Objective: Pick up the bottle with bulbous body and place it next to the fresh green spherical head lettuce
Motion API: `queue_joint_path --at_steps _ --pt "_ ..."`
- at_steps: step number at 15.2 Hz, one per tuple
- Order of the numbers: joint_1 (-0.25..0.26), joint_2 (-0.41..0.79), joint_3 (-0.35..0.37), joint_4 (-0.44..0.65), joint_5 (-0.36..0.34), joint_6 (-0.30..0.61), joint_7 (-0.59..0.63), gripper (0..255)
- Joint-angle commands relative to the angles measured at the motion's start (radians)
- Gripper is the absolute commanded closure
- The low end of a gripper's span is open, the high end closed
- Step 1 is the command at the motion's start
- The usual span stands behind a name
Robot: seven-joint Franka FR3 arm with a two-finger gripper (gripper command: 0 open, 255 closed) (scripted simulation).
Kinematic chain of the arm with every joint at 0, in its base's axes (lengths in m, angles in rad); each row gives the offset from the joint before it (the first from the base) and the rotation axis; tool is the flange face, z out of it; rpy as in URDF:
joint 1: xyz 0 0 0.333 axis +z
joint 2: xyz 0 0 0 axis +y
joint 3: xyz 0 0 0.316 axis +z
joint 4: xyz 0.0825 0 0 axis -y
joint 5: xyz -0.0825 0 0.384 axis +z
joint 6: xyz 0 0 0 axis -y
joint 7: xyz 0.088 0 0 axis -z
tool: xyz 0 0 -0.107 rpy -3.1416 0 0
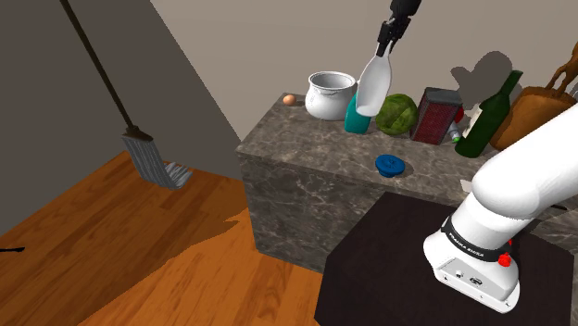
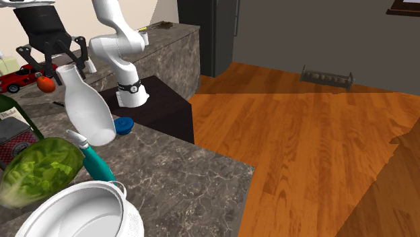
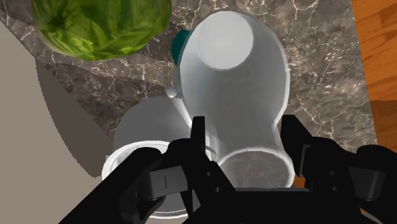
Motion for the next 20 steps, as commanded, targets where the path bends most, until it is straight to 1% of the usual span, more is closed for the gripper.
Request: queue_joint_path --at_steps 1,20 --pt "0.000 -0.001 0.000 -0.028 0.000 0.028 -0.001 255" --pt "0.001 0.046 -0.014 -0.240 0.018 0.285 -0.034 255"
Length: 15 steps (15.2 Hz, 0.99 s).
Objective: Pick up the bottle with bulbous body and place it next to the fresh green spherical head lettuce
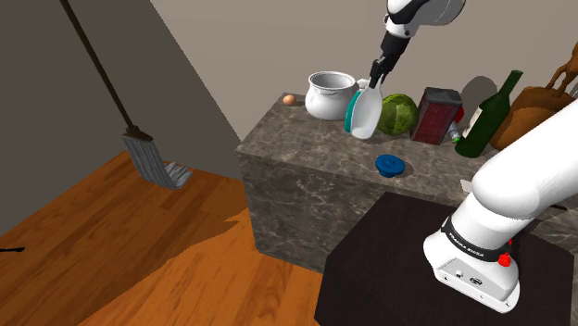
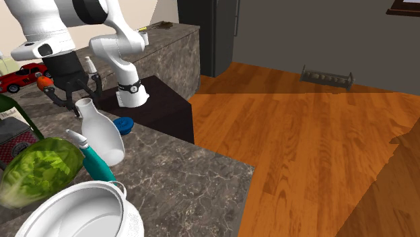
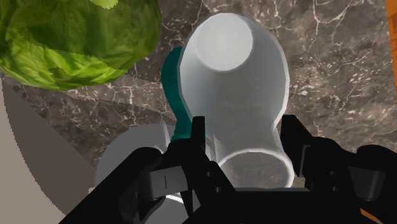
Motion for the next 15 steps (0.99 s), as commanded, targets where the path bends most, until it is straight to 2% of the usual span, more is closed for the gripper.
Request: queue_joint_path --at_steps 1,6,13,14,15 --pt "0.001 0.009 -0.002 -0.020 0.004 0.030 -0.005 255" --pt "0.003 0.034 -0.007 -0.059 0.014 0.093 -0.017 255" --pt "0.003 0.034 -0.007 -0.059 0.014 0.093 -0.017 255" --pt "0.003 0.034 -0.007 -0.059 0.014 0.093 -0.017 0" --pt "0.003 0.034 -0.007 -0.059 0.014 0.093 -0.017 0"
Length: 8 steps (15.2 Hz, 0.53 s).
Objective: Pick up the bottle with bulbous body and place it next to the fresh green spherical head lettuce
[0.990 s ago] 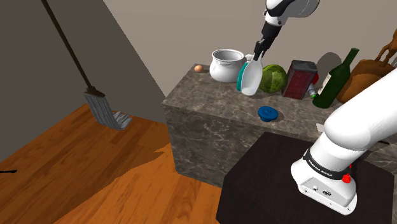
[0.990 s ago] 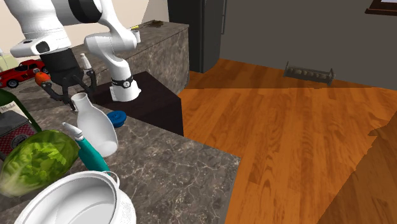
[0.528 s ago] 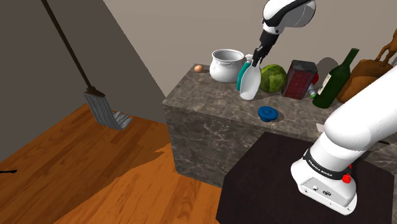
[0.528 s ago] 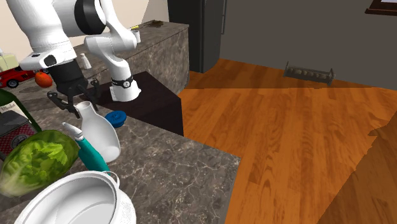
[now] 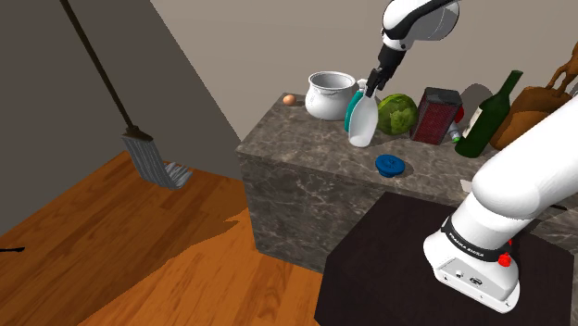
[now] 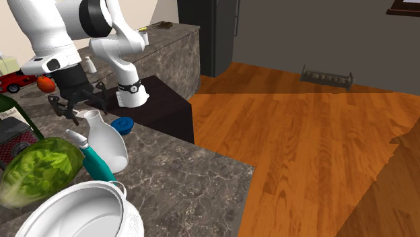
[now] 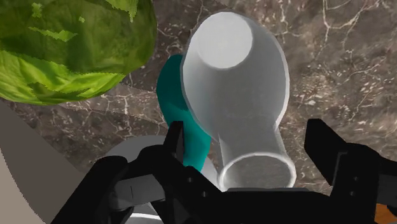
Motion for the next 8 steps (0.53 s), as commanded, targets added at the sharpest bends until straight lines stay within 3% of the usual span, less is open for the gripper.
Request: queue_joint_path --at_steps 1,4,8 --pt "0.000 0.000 0.000 0.000 0.000 0.000 0.000 0" --pt "0.000 0.000 0.000 0.000 0.000 0.000 0.000 0" --pt "-0.010 -0.072 0.005 0.060 -0.026 -0.130 0.018 0"
